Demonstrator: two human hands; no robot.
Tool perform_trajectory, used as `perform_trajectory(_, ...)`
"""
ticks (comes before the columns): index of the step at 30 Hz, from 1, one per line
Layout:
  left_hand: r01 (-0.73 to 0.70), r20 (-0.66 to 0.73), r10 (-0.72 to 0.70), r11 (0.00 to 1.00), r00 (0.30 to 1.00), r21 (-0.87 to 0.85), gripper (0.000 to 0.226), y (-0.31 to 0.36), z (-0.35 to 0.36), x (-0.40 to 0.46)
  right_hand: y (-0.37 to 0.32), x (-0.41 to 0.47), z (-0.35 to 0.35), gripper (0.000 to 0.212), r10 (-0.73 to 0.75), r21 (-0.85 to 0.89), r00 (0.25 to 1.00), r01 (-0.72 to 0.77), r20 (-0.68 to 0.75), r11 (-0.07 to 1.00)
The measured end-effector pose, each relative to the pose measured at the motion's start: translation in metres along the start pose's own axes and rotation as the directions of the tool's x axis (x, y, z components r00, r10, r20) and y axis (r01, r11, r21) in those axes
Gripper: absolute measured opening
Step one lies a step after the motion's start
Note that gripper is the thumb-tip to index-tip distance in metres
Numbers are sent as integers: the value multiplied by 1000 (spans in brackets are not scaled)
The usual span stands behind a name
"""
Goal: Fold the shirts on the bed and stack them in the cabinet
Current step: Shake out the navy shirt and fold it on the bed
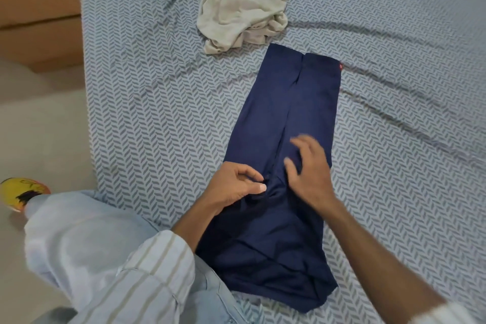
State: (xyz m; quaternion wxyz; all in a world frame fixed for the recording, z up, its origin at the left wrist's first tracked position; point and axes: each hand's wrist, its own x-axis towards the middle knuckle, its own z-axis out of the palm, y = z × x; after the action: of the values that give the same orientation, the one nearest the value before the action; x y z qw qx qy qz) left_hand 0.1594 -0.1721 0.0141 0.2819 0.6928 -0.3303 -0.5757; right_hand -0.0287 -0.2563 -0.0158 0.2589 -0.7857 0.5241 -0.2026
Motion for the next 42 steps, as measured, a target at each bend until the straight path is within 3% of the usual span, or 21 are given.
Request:
perform_trajectory(2, -14, 10, 12, 972, 1000, 233, 30, -3, 1, -3, -10, -62, -4, 39, -111, -6, 993, 112, 26, 994)
perform_trajectory(4, -1, 53, -29, 864, 998, 504, 43, -7, 1, -6, -13, -109, -10, 48, -166, -67, 972, 179, 165, 982)
perform_trajectory(7, -58, 101, -11, 756, 995, 652, 34, -15, 4, -11, -3, -149, -11, 69, -174, -251, 915, 276, 363, 928)
perform_trajectory(9, -118, 107, 65, 779, 992, 616, 20, -19, 5, -15, 4, -160, -8, 69, -142, -329, 902, 290, 407, 899)
perform_trajectory(11, -70, 47, 55, 907, 997, 415, 21, -18, 5, -22, 8, -166, -5, 60, -143, -333, 916, 276, 374, 902)
perform_trajectory(13, 67, -21, -66, 994, 998, 91, 18, -17, 5, -27, 5, -169, -4, 55, -158, -274, 939, 245, 304, 930)
perform_trajectory(15, 188, -61, -199, 970, 978, -156, 14, -20, 6, -31, -1, -170, -5, 50, -172, -212, 958, 222, 229, 952)
perform_trajectory(16, 215, -69, -232, 957, 970, -196, 14, -24, 5, -33, -4, -171, -5, 49, -179, -200, 959, 225, 221, 954)
perform_trajectory(20, 215, -86, -224, 971, 971, -107, 15, -46, 2, -44, -3, -175, 1, 59, -154, -295, 935, 253, 321, 921)
perform_trajectory(22, 205, -87, -213, 974, 973, -93, 27, -53, 0, -47, 1, -177, 6, 64, -138, -307, 930, 249, 340, 919)
perform_trajectory(27, 120, -192, -118, 993, 974, -1, 39, -56, -3, -45, 5, -186, 3, 76, -186, -318, 948, 265, 259, 910)
perform_trajectory(33, 43, -142, -19, 984, 990, 171, 54, -67, -4, -43, 39, -216, -1, 96, -96, -456, 987, 145, 130, 878)
perform_trajectory(38, -30, -96, 71, 926, 993, 377, 58, -75, -3, -47, 47, -231, -9, 66, -103, -385, 977, 169, 186, 907)
perform_trajectory(42, -77, -84, 137, 861, 987, 502, 43, -67, -5, -38, 36, -196, -33, 35, -128, -104, 980, 145, 153, 984)
